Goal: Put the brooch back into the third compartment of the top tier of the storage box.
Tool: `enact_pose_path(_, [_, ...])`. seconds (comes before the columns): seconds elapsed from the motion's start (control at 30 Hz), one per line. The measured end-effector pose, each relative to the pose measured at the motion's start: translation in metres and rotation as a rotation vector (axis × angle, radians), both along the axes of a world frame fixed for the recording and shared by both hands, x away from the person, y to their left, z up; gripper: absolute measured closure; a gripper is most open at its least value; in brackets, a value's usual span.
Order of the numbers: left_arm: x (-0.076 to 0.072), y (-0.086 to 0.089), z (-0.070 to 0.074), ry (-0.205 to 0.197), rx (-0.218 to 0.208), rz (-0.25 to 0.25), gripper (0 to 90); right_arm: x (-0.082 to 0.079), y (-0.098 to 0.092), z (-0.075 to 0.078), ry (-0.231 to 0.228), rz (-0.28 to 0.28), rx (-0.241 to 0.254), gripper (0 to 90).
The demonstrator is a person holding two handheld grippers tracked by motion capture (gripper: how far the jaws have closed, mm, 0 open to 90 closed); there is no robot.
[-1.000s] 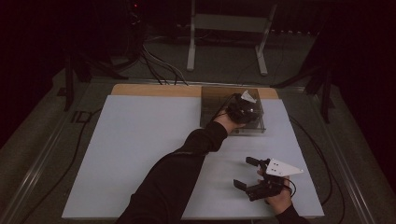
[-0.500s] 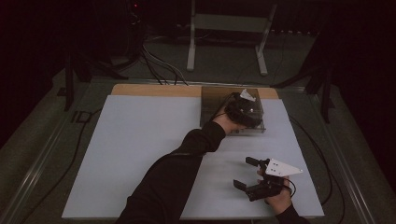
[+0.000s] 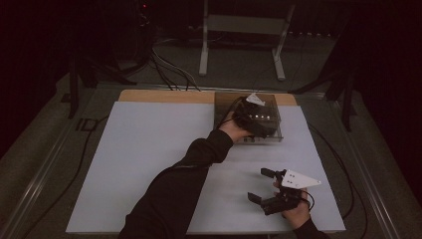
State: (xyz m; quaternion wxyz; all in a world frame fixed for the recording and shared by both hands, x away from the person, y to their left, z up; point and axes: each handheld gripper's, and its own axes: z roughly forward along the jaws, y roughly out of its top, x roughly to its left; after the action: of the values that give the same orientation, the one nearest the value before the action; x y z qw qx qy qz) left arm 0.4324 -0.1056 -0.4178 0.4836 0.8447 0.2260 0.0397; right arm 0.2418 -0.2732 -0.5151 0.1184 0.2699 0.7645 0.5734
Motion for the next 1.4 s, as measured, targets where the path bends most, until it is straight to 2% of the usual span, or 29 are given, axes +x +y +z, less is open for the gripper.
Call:
enact_pose_path(0.1, [-0.001, 0.005, 0.003, -0.008, -0.009, 0.005, 0.5, 0.000, -0.001, 0.000, 0.004, -0.002, 0.003, 0.0])
enact_pose_path(0.27, [-0.002, 0.016, 0.009, 0.003, -0.038, -0.006, 0.5, 0.001, -0.001, -0.001, 0.003, 0.000, 0.001, 0.0])
enact_pose_path(0.33, [-0.003, 0.022, 0.011, -0.010, -0.038, -0.007, 0.5, 0.001, 0.000, -0.001, 0.003, 0.001, -0.001, 0.0])
enact_pose_path(0.43, [-0.006, 0.033, 0.014, -0.042, -0.039, -0.005, 0.5, 0.001, -0.001, -0.001, 0.002, -0.001, 0.000, 0.0])
enact_pose_path(0.5, [-0.007, 0.041, 0.016, -0.034, -0.035, -0.004, 0.5, 0.001, -0.001, -0.001, 0.006, -0.001, -0.003, 0.0])
enact_pose_path(0.57, [-0.009, 0.050, 0.018, -0.046, -0.031, 0.006, 0.5, 0.001, 0.000, -0.001, 0.001, 0.000, -0.007, 0.0])
enact_pose_path(0.7, [-0.013, 0.068, 0.021, -0.044, -0.043, 0.008, 0.5, 0.001, 0.001, -0.001, 0.002, 0.001, -0.010, 0.0])
enact_pose_path(0.9, [-0.018, 0.092, 0.021, -0.057, -0.009, 0.027, 0.5, 0.001, 0.001, -0.001, 0.002, 0.003, -0.012, 0.0])
enact_pose_path(0.93, [-0.018, 0.092, 0.021, -0.057, -0.009, 0.027, 0.5, 0.001, 0.001, -0.001, 0.002, 0.003, -0.012, 0.0])
enact_pose_path(1.0, [-0.020, 0.104, 0.023, -0.046, -0.026, 0.039, 0.5, 0.001, 0.002, -0.001, 0.004, 0.002, -0.011, 0.0])
enact_pose_path(1.03, [-0.021, 0.109, 0.024, -0.054, -0.027, 0.038, 0.5, 0.001, 0.002, -0.002, 0.003, 0.004, -0.011, 0.0])
enact_pose_path(1.1, [-0.023, 0.117, 0.025, -0.064, -0.015, 0.049, 0.5, 0.001, 0.002, -0.002, 0.004, 0.006, -0.014, 0.0])
enact_pose_path(1.2, [-0.026, 0.130, 0.026, -0.074, -0.022, 0.068, 0.5, 0.001, 0.002, -0.002, 0.006, 0.004, -0.014, 0.0])
enact_pose_path(1.4, [-0.032, 0.155, 0.023, -0.069, 0.003, 0.085, 0.5, 0.001, 0.003, -0.002, 0.008, 0.001, -0.018, 0.0])
